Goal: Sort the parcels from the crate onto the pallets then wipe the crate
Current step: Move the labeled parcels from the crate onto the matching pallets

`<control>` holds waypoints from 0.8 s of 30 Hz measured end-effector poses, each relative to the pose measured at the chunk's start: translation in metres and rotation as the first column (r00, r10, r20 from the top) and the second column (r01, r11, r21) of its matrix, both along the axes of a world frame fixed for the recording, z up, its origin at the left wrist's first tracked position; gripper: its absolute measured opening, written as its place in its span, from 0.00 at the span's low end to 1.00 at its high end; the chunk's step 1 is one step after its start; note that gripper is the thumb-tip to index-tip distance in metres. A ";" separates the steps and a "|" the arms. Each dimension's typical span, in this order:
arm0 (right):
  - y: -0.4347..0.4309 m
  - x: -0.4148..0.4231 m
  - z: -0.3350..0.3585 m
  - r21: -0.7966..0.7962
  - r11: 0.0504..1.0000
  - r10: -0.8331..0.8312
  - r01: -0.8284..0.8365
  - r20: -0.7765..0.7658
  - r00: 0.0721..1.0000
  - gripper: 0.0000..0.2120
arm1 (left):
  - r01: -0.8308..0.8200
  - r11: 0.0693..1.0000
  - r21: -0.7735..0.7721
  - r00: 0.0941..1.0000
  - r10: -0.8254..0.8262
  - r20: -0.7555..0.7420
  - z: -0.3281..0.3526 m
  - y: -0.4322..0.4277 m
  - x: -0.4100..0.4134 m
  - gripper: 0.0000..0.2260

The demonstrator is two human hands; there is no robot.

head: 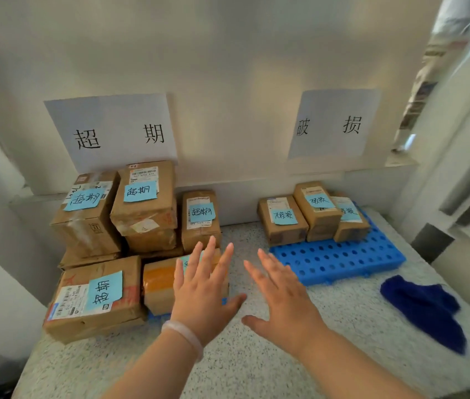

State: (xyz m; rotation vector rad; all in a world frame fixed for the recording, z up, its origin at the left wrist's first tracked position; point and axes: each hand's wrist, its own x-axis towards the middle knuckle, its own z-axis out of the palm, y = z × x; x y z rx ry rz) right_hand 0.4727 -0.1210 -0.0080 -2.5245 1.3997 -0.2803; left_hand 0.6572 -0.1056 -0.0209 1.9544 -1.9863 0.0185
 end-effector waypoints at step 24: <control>0.333 -0.444 -0.022 0.180 0.396 -0.917 0.900 0.032 0.397 0.45 | 0.825 0.535 0.183 0.556 -0.827 -0.086 -0.007 0.188 -0.505 0.42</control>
